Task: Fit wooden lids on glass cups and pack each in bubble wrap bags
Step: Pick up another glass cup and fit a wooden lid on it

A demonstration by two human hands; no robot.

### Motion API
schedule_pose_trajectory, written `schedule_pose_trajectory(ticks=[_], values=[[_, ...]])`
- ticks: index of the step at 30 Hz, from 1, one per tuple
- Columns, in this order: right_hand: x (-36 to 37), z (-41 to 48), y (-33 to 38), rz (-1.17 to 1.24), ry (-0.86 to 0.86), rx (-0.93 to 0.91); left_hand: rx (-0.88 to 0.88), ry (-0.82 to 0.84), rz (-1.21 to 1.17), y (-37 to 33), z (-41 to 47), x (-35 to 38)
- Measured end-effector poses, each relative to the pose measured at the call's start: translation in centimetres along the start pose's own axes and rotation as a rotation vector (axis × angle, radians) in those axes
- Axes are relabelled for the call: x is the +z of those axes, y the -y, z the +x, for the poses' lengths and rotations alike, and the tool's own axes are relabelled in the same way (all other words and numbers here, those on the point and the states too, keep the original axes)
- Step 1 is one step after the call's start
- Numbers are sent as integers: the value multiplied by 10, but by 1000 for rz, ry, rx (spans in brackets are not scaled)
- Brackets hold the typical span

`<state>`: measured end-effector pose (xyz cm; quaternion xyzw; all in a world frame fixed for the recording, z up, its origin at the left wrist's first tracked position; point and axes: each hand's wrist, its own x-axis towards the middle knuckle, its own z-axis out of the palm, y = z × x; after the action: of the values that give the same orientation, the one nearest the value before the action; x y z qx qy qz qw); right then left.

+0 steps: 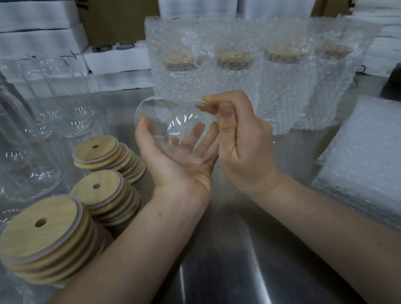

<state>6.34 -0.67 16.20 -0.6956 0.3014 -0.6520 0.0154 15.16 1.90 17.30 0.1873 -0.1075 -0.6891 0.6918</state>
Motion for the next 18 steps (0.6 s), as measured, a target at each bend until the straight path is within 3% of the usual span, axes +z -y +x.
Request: schedule_pose_trajectory(ticks=[5, 10, 15, 18], values=[[0, -1, -7, 12, -36, 38, 18, -1, -6, 0, 2, -2], [-3, 0, -12, 31, -20, 103, 122, -23, 142, -2, 5, -1], [-5, 2, -16, 95, 52, 317, 355, -74, 366, -4, 8, -2], [-9, 7, -16, 154, 40, 431, 553, -43, 621, 0, 10, -5]])
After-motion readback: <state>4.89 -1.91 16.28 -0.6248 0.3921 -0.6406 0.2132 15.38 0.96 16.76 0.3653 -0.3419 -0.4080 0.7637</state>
